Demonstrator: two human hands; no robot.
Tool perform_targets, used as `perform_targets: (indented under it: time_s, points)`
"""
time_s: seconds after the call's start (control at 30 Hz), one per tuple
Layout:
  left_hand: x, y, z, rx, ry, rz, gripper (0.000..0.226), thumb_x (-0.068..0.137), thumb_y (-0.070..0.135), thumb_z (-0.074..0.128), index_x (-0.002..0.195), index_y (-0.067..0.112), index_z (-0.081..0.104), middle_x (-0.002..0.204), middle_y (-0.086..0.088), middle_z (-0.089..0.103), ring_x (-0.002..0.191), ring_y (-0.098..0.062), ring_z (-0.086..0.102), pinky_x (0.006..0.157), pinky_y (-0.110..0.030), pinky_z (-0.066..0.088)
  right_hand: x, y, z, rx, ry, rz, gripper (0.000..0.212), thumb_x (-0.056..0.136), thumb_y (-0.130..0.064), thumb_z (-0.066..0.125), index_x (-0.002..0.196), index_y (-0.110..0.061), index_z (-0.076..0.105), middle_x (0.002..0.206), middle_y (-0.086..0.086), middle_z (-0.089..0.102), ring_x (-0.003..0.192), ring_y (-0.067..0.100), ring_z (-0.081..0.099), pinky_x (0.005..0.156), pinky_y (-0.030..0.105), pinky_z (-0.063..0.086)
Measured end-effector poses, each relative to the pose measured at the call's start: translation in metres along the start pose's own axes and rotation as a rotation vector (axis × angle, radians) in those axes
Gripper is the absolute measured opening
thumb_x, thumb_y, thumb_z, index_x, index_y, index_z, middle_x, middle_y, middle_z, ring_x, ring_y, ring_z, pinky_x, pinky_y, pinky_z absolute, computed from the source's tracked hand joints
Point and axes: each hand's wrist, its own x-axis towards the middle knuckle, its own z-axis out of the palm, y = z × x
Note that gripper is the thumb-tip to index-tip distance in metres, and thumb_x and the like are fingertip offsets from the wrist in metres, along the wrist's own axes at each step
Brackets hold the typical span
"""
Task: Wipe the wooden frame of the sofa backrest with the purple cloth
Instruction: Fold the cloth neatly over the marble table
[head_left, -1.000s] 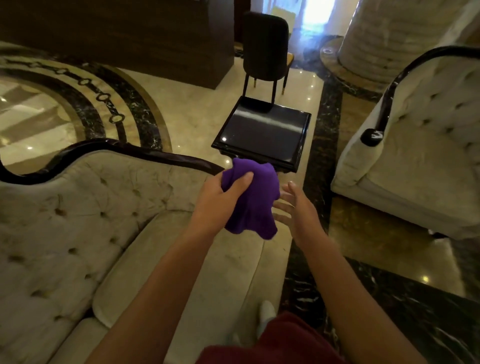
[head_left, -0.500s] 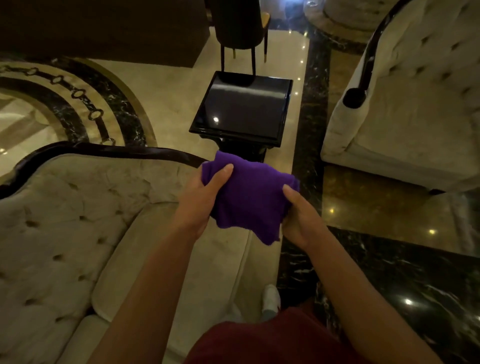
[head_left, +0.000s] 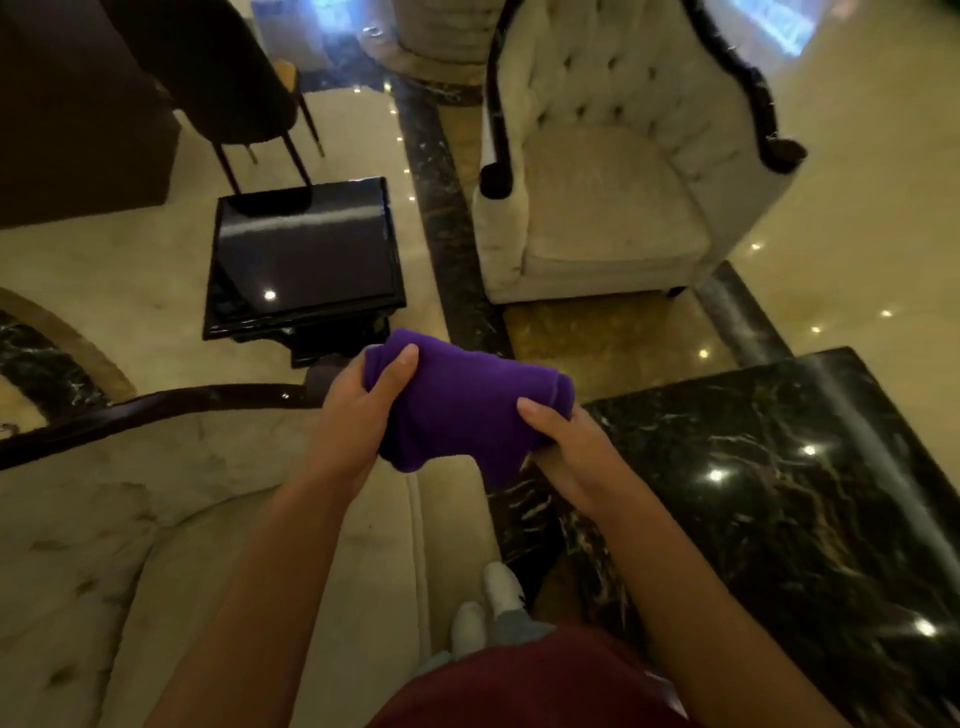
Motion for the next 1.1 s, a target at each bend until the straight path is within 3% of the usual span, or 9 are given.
perform_targets:
  time_s: [0.07, 0.13, 0.27, 0.37, 0.53, 0.67, 0.8, 0.93, 1.1]
  points:
    - [0.001, 0.003, 0.010, 0.022, -0.058, 0.013, 0.047, 0.079, 0.060, 0.076, 0.116, 0.032, 0.068, 0.106, 0.009, 0.079, 0.100, -0.012, 0.075, 0.079, -0.030, 0.061, -0.009, -0.008, -0.003, 0.016, 0.031, -0.022, 0.076, 0.064, -0.041, 0.097, 0.130, -0.024, 0.064, 0.130, 0.004, 0.073, 0.123, 0.022, 0.068, 0.102, 0.041, 0.057]
    - [-0.002, 0.002, 0.031, 0.058, -0.171, -0.002, 0.053, 0.077, 0.060, 0.077, 0.119, 0.029, 0.067, 0.108, 0.005, 0.079, 0.101, -0.013, 0.076, 0.086, -0.036, 0.059, -0.033, -0.009, -0.014, 0.081, 0.124, -0.092, 0.085, 0.060, -0.049, 0.097, 0.132, -0.022, 0.061, 0.129, 0.003, 0.074, 0.123, 0.021, 0.068, 0.108, 0.044, 0.053]
    - [-0.010, -0.001, 0.061, 0.154, -0.316, 0.033, 0.054, 0.072, 0.066, 0.074, 0.116, 0.034, 0.069, 0.109, 0.006, 0.079, 0.102, -0.012, 0.075, 0.085, -0.036, 0.061, -0.065, -0.004, -0.026, 0.127, 0.313, -0.097, 0.120, 0.045, -0.055, 0.100, 0.148, -0.018, 0.050, 0.135, 0.005, 0.070, 0.125, 0.022, 0.067, 0.112, 0.049, 0.049]
    - [-0.020, -0.006, 0.087, 0.211, -0.459, 0.035, 0.034, 0.083, 0.060, 0.072, 0.111, 0.041, 0.071, 0.110, 0.009, 0.078, 0.102, -0.011, 0.075, 0.079, -0.027, 0.062, -0.099, 0.004, -0.045, 0.152, 0.363, -0.154, 0.101, 0.049, -0.053, 0.100, 0.136, -0.028, 0.058, 0.128, 0.000, 0.074, 0.121, 0.020, 0.070, 0.105, 0.046, 0.056]
    - [-0.056, -0.015, 0.151, 0.218, -0.734, -0.064, 0.043, 0.075, 0.062, 0.076, 0.116, 0.051, 0.068, 0.117, 0.011, 0.076, 0.108, -0.012, 0.074, 0.079, -0.026, 0.063, -0.176, 0.019, -0.085, 0.280, 0.519, -0.288, 0.078, 0.057, -0.040, 0.100, 0.127, -0.031, 0.065, 0.125, -0.002, 0.076, 0.114, 0.017, 0.073, 0.090, 0.039, 0.062]
    - [-0.069, -0.021, 0.183, 0.236, -0.839, -0.055, 0.044, 0.076, 0.063, 0.076, 0.119, 0.060, 0.065, 0.120, 0.017, 0.073, 0.114, -0.011, 0.072, 0.088, -0.034, 0.062, -0.206, 0.022, -0.101, 0.303, 0.560, -0.310, 0.064, 0.069, -0.030, 0.095, 0.128, -0.025, 0.071, 0.130, 0.006, 0.073, 0.118, 0.022, 0.072, 0.086, 0.037, 0.063]
    - [-0.119, -0.041, 0.237, 0.271, -0.936, -0.047, 0.047, 0.080, 0.060, 0.077, 0.125, 0.059, 0.062, 0.123, 0.019, 0.071, 0.118, -0.010, 0.069, 0.096, -0.040, 0.058, -0.273, 0.029, -0.143, 0.256, 0.624, -0.394, 0.053, 0.067, -0.037, 0.096, 0.117, -0.034, 0.078, 0.129, 0.003, 0.074, 0.118, 0.021, 0.071, 0.085, 0.034, 0.062]
    - [-0.185, -0.070, 0.284, 0.297, -0.993, 0.008, 0.049, 0.079, 0.050, 0.081, 0.124, 0.055, 0.061, 0.123, 0.018, 0.072, 0.116, -0.008, 0.069, 0.086, -0.027, 0.061, -0.348, 0.042, -0.180, 0.208, 0.657, -0.400, 0.046, 0.069, -0.040, 0.095, 0.112, -0.039, 0.079, 0.125, -0.001, 0.076, 0.115, 0.018, 0.073, 0.084, 0.032, 0.062]
    - [-0.257, -0.107, 0.328, 0.364, -1.055, 0.062, 0.061, 0.074, 0.046, 0.084, 0.129, 0.044, 0.057, 0.125, 0.016, 0.071, 0.118, -0.007, 0.068, 0.096, -0.032, 0.056, -0.427, 0.068, -0.217, 0.199, 0.751, -0.447, 0.054, 0.064, -0.045, 0.097, 0.114, -0.039, 0.077, 0.126, 0.001, 0.075, 0.116, 0.020, 0.072, 0.087, 0.035, 0.062]
